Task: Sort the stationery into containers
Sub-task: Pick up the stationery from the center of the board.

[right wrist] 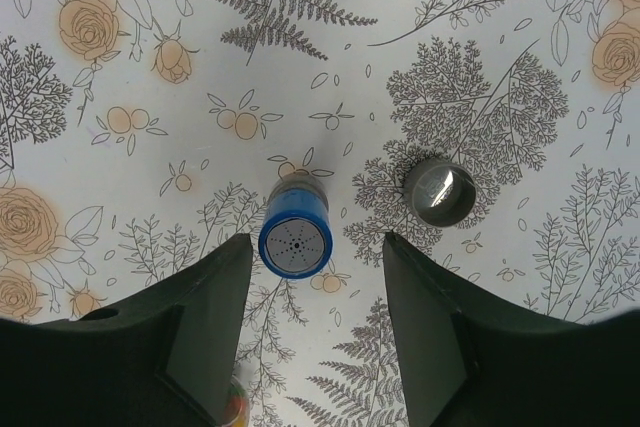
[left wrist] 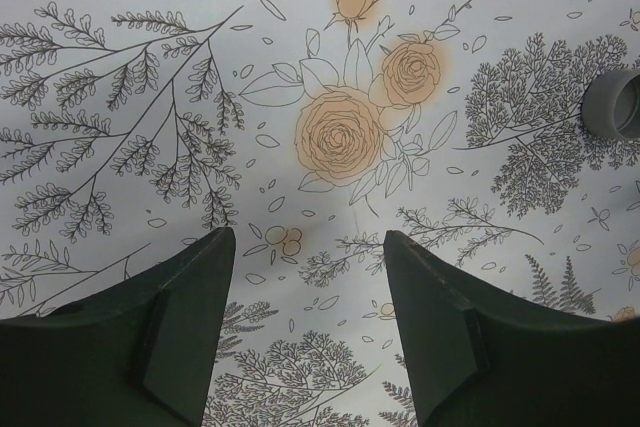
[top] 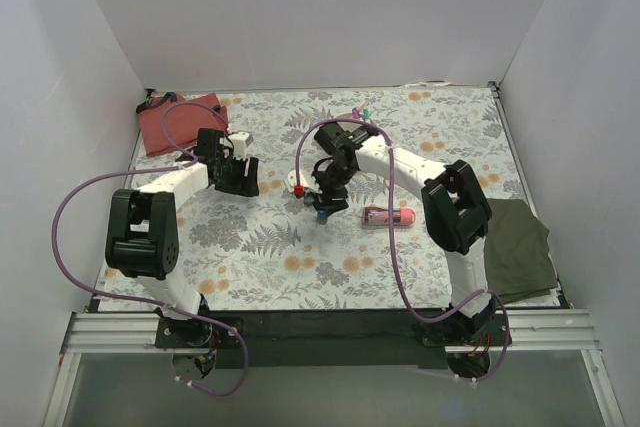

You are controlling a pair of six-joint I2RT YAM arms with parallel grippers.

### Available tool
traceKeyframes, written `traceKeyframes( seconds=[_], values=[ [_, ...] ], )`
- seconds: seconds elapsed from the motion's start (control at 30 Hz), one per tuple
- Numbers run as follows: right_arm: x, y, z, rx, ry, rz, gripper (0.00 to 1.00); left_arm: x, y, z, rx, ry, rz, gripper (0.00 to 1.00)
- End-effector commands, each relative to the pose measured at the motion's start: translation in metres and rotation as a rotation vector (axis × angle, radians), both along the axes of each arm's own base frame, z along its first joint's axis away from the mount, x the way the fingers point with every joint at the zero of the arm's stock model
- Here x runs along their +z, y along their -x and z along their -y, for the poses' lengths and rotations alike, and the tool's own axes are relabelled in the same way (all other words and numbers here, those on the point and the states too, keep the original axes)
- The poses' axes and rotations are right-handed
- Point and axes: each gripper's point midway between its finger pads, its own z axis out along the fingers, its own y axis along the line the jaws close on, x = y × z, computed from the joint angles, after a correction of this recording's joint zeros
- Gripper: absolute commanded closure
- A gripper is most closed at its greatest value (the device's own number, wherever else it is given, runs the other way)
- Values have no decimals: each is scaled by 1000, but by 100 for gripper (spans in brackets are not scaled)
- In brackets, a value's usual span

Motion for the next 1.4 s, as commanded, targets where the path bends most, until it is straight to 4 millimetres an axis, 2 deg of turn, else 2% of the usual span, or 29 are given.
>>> traceKeyframes(
  seconds=[0.0,0.2,0.6,0.63,0.67,0.9,0.97,1.0,1.03,1.13,1.17,1.27,1.37],
  values=[
    [11,-1,-7,-5,-37,28,37,20,-5,1,-1,-9,74,39],
    [7,0,-5,-7,-30,20,39,18,-2,2,-6,-8,68,39],
    [-1,8,-2,-22,-11,-18,50,16,-3,4,-13,-2,68,39],
    [-1,8,-2,-23,-8,-19,56,16,-3,4,-13,-2,68,39],
    [-2,8,-1,-24,-4,-21,58,17,-3,4,-13,-2,69,39],
    [1,7,-1,-35,-1,-13,62,15,-2,5,-15,7,64,40],
    [2,5,0,-43,6,-7,68,15,-2,6,-17,8,63,40],
    [4,3,0,-50,10,0,71,16,-2,6,-18,7,66,40],
    [9,-4,-1,-64,13,23,79,16,-2,6,-19,5,67,40],
    [24,-16,-3,-83,-7,62,86,15,-1,5,-17,1,69,40],
    [33,-23,-7,-88,-25,81,87,14,0,5,-16,5,67,40],
    [44,-29,-16,-87,-55,99,92,12,1,6,-10,13,61,40],
    [41,-32,-19,-91,-57,97,95,12,1,5,-10,7,64,40]
  ],
)
